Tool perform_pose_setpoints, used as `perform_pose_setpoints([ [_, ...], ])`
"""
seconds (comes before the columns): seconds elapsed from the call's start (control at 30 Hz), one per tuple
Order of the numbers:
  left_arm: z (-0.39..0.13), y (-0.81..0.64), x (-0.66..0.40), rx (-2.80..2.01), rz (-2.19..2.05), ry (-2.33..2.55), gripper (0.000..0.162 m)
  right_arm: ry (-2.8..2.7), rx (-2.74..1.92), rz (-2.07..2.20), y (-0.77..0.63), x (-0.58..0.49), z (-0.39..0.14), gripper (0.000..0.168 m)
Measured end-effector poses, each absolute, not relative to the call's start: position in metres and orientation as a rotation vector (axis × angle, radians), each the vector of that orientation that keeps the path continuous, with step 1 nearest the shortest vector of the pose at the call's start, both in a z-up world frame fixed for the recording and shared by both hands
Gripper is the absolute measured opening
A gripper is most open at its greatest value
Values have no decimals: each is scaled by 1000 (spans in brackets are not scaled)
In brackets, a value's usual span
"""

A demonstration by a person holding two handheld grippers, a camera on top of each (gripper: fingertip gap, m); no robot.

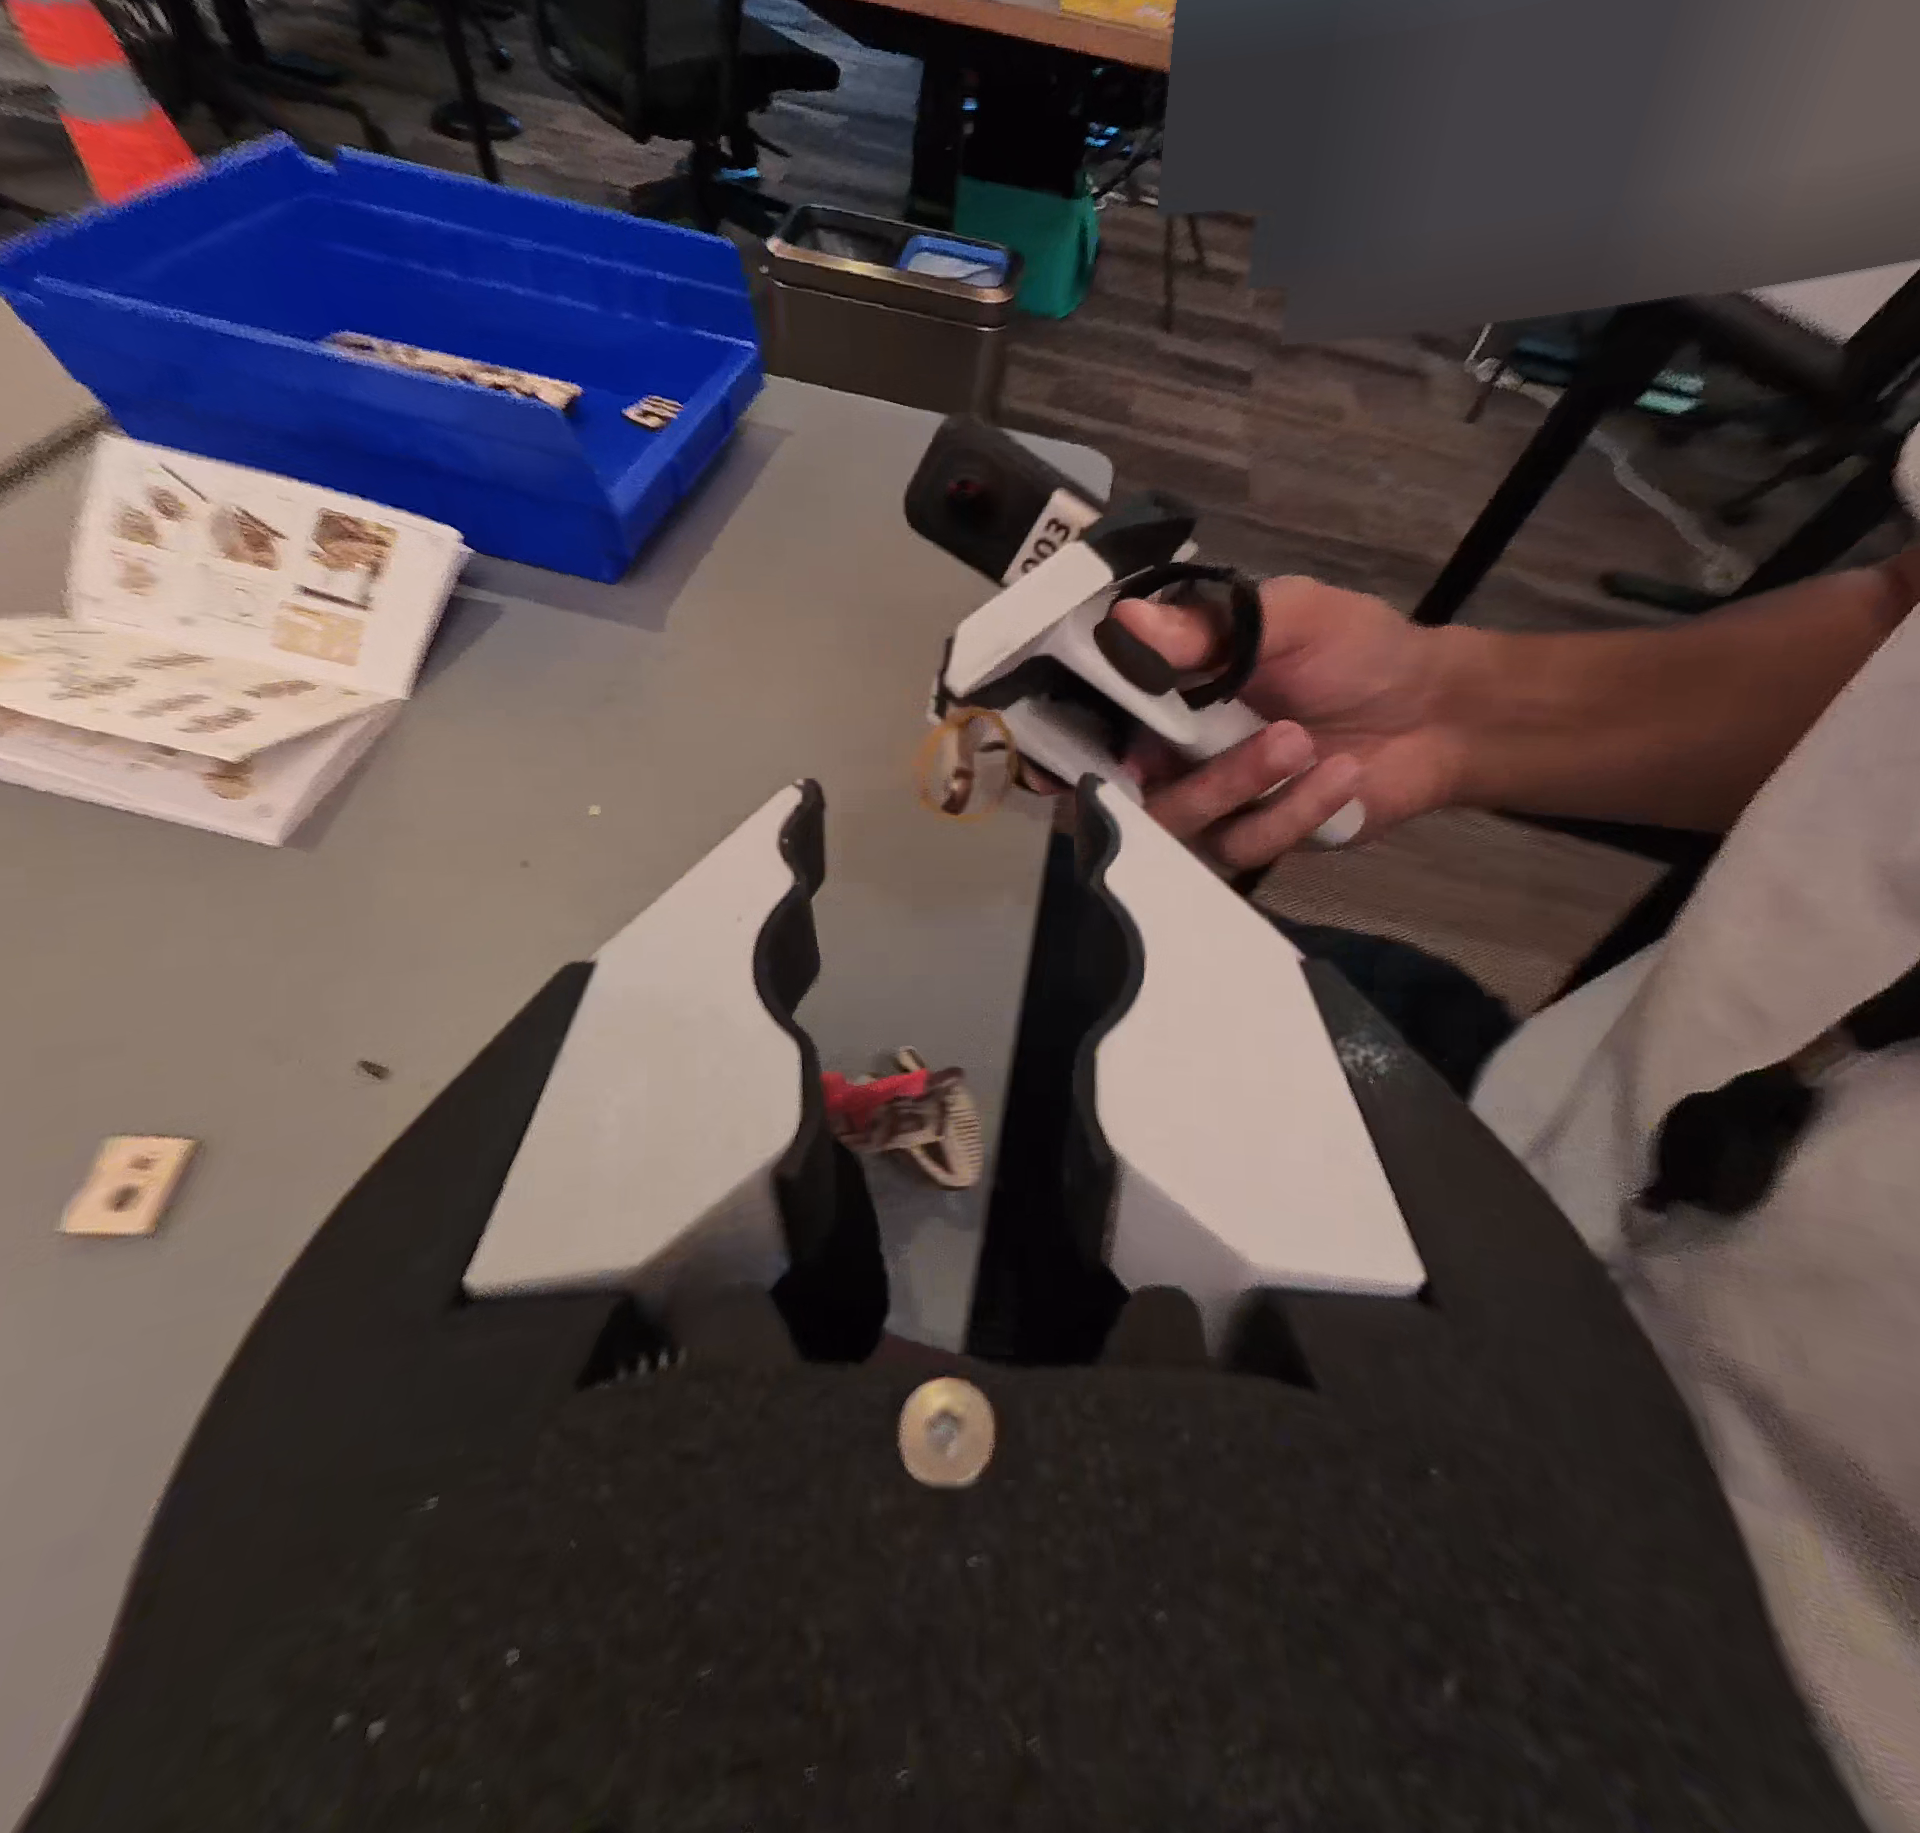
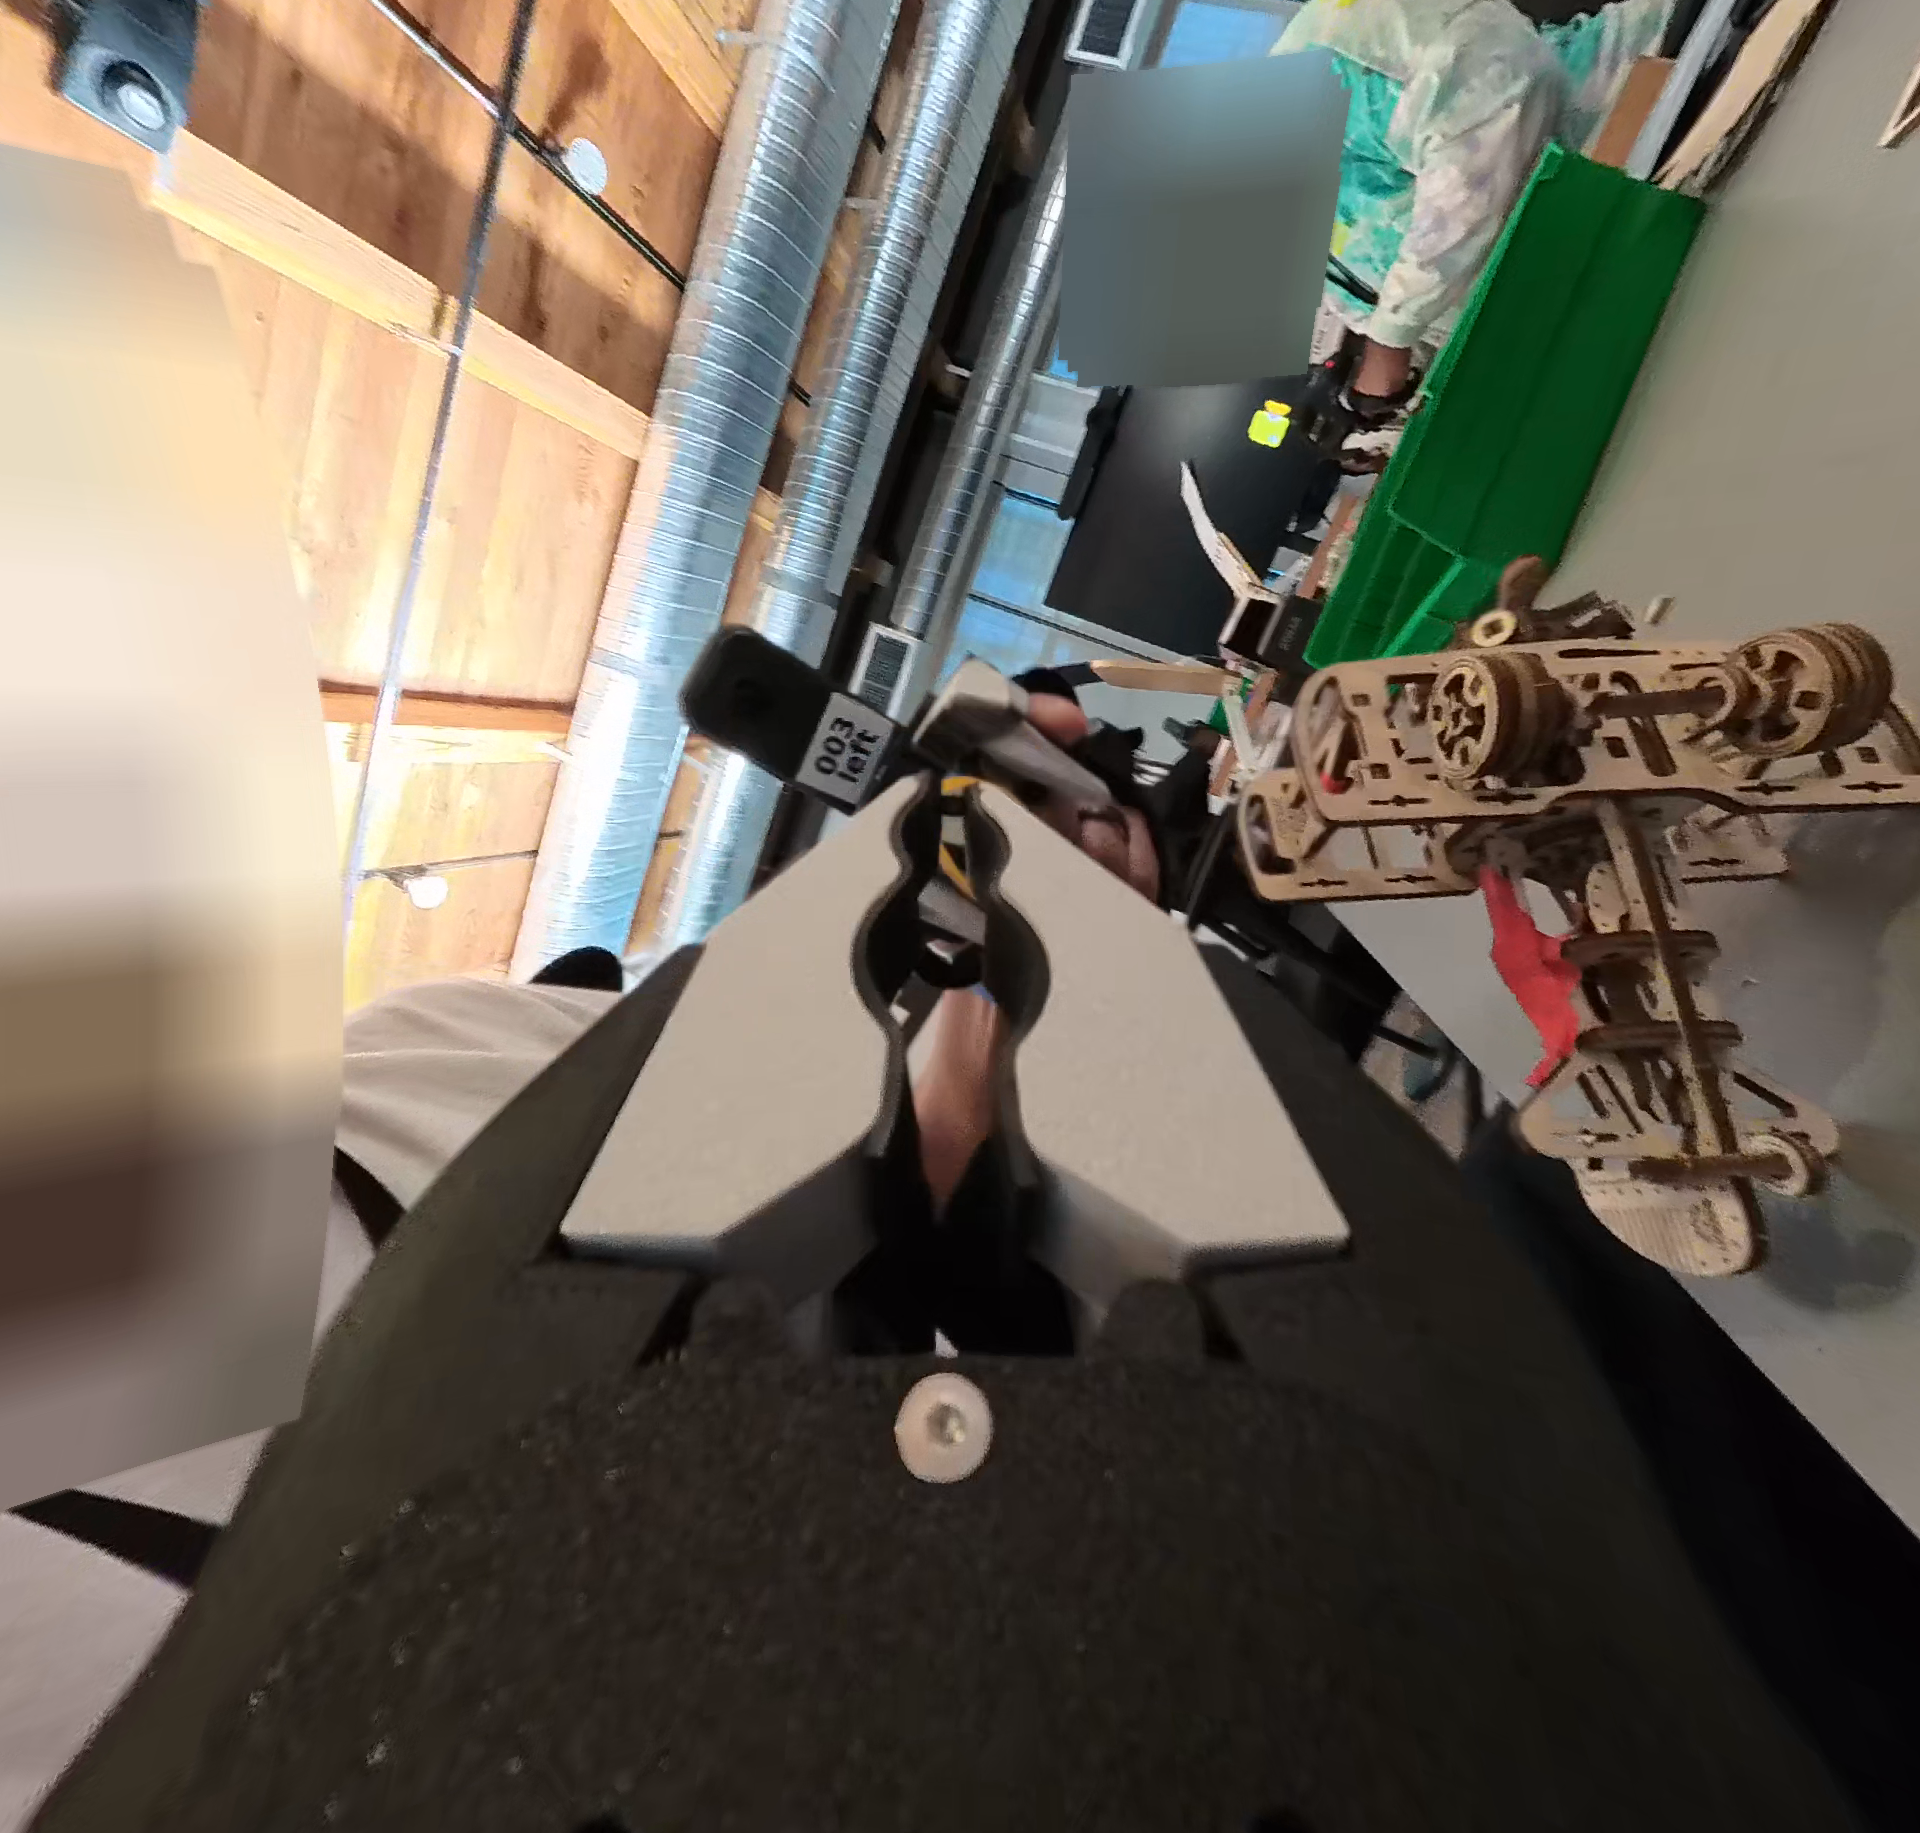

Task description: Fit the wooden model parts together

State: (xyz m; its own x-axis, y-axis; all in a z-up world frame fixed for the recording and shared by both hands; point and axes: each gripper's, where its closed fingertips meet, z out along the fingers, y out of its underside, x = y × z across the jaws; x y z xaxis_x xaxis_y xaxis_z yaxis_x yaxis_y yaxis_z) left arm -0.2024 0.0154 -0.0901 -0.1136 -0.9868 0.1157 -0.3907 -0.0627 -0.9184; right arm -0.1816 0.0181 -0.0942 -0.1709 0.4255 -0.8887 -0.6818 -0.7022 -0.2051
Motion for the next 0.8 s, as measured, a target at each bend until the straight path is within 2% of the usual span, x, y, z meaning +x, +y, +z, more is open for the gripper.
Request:
perform_pose_setpoints([
  [0.2, -95, 7, -188, -1350, -1024, 1619, 48, 239, -1488, 1826, 15, -189, -96, 1],
  [0.4, -112, 18, -176, -1481, -934, 1492, 45, 246, -1539, 1704, 18, -188, -99, 2],
  [0.5, -114, 16, -176, -1492, -912, 1450, 35, 253, -1528, 1714, 17, -191, -97, 2],
  [0.63, -111, 10, -178, -1497, -960, 1424, 7, 256, -1505, 1747, 15, -193, -93, 2],
  [0.8, -112, 6, -184, -1496, -968, 1446, 2, 269, -1474, 1807, 13, -193, -91, 2],
])
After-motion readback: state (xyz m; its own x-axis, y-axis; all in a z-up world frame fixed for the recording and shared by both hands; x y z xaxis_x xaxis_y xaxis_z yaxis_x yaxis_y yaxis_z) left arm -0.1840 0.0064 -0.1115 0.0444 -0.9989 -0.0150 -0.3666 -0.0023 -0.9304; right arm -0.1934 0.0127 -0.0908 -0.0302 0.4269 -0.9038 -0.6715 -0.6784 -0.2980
